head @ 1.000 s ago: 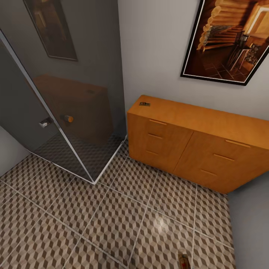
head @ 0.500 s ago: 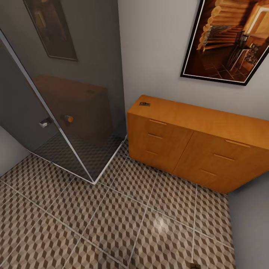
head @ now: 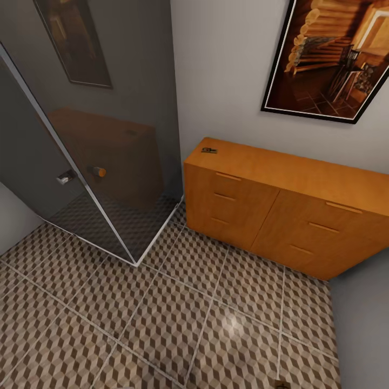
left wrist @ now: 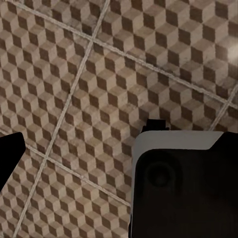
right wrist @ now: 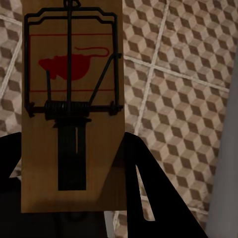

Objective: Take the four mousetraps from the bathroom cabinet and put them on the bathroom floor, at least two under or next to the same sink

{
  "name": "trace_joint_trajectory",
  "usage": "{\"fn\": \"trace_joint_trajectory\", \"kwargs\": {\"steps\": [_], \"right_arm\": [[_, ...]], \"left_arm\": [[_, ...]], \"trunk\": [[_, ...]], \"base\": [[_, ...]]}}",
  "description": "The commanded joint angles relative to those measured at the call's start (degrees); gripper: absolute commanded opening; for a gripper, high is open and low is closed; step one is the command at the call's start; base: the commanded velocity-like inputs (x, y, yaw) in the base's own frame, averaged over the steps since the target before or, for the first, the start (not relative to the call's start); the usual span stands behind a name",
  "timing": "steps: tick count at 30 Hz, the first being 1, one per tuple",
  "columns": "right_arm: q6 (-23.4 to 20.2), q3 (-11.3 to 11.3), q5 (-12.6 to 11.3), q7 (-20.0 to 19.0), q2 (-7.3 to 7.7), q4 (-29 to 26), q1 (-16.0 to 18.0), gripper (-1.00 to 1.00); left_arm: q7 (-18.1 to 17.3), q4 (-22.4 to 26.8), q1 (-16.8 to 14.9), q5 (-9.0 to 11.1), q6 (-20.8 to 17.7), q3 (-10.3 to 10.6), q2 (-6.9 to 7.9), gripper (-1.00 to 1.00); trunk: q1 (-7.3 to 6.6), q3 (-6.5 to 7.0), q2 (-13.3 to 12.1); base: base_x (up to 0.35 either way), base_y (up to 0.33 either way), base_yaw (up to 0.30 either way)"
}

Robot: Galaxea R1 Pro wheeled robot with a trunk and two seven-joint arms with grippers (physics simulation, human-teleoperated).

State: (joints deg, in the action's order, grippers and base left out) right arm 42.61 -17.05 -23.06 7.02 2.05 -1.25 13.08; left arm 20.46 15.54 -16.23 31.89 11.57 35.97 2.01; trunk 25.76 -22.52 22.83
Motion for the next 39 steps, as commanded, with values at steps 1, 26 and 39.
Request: {"fn": "trace_joint_trajectory", "kwargs": {"steps": [1, 26, 39], "right_arm": [[0.1, -0.5, -0.3, 0.2, -0.02, 0.0, 0.0, -1.00], [0.2, -0.4, -0.2, 0.2, -0.12, 0.0, 0.0, -1.00], [0.2, -0.4, -0.2, 0.2, -0.12, 0.0, 0.0, -1.00]], "left_arm": [[0.3, 0.1, 0.0, 0.5, 0.2, 0.5, 0.05, 1.00], [0.4, 2.3, -0.2, 0.5, -8.4, 0.0, 0.12, 1.00], [1.1, 49.3, -12.8, 0.1, -65.5, -18.7, 1.24, 1.00]], "trunk": [[0.03, -0.08, 0.1], [0.03, -0.08, 0.1], [0.03, -0.08, 0.1]], "base": [[0.000, 0.000, 0.000], [0.000, 0.000, 0.000], [0.000, 0.000, 0.000]]}}
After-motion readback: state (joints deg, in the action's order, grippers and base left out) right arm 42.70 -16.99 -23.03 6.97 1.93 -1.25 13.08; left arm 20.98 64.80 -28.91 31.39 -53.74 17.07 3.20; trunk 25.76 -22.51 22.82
